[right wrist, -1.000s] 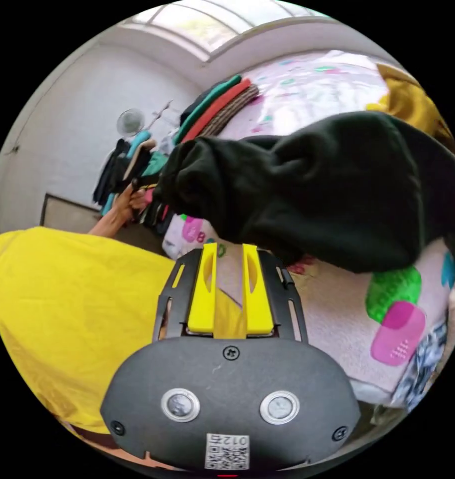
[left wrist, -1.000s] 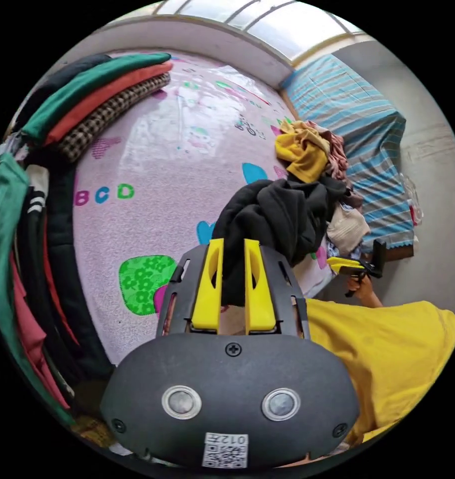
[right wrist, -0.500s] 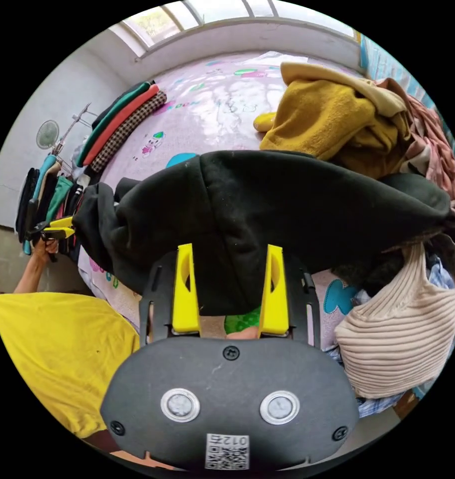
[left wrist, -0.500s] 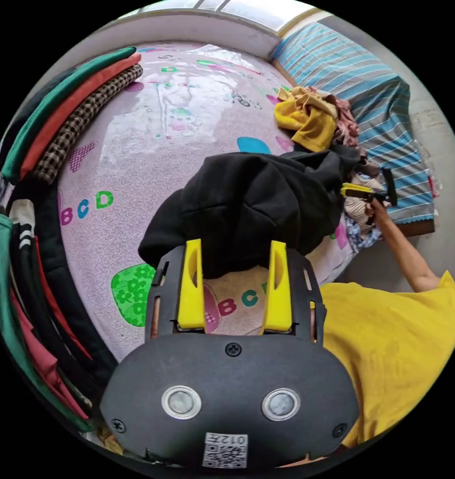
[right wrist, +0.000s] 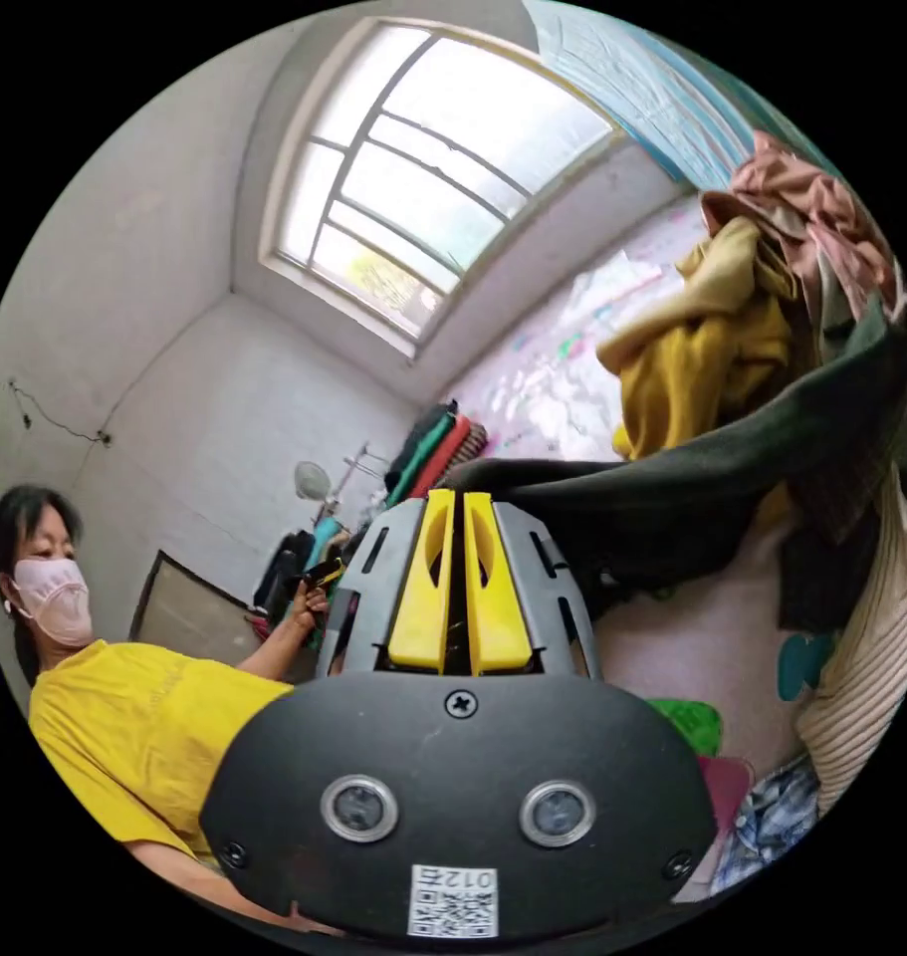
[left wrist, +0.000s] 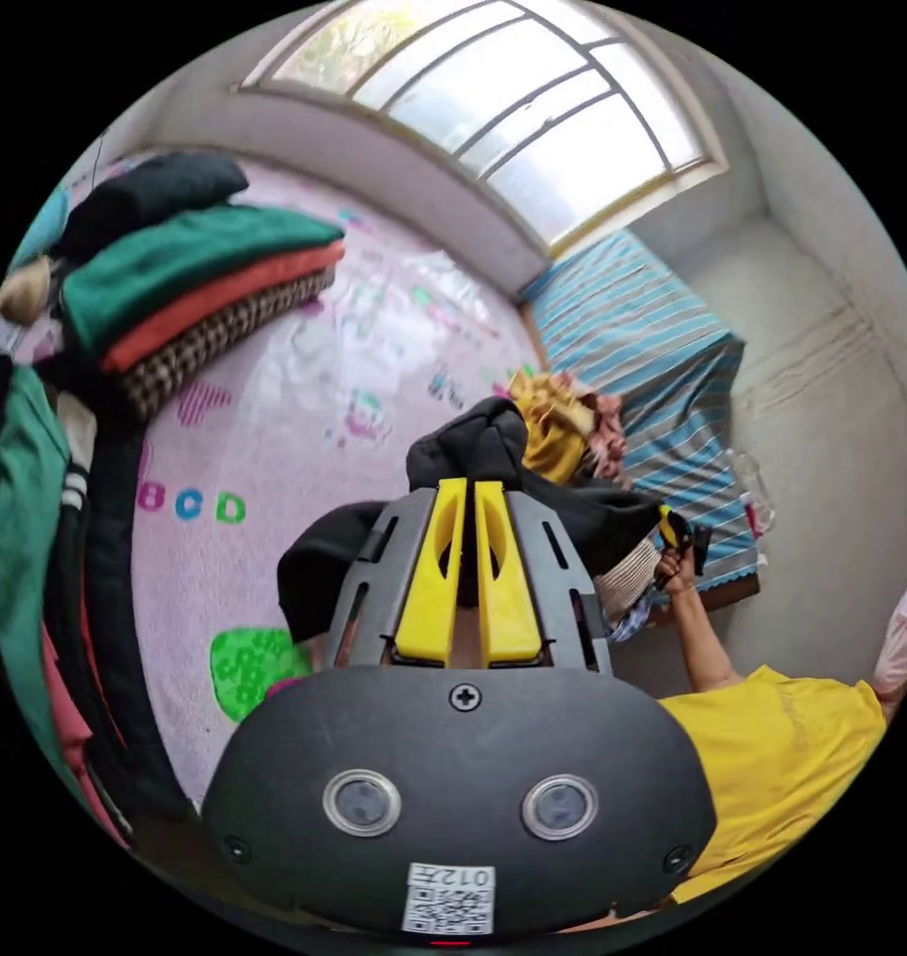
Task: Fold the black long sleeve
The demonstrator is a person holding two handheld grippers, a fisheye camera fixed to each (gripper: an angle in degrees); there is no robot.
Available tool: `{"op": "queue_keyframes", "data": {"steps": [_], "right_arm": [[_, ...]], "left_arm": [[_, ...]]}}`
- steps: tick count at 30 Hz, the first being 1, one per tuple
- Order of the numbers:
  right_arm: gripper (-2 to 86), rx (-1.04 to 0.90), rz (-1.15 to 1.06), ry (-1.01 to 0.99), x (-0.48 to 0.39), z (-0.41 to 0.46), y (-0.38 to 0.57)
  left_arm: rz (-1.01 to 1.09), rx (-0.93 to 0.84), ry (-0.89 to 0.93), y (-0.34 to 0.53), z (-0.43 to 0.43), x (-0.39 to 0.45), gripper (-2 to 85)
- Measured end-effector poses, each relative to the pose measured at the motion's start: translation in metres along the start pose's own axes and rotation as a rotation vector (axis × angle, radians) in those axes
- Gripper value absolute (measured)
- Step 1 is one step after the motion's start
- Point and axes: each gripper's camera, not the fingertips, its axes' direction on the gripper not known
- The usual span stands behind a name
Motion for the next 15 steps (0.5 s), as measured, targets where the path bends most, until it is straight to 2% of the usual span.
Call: {"op": "queue_keyframes", "data": {"steps": [4,7,15], "right_arm": [[1.0,0.145,-0.161,-0.105,-0.087,-0.043,-0.029],[1.0,0.196,-0.307,-0.153,-0.159,-0.063,-0.040],[1.0,0.224,-0.529,-0.213,-0.294,-0.091,-0.024]], "left_arm": [[0.195,0.315,0.098,-0.033,-0.112,0.065,-0.1],[0.298,0.461,0.126,-0.045,-0.185,0.113,-0.1],[0.455,0.620,0.158,-0.042,-0.321,0.215,-0.1]]}}
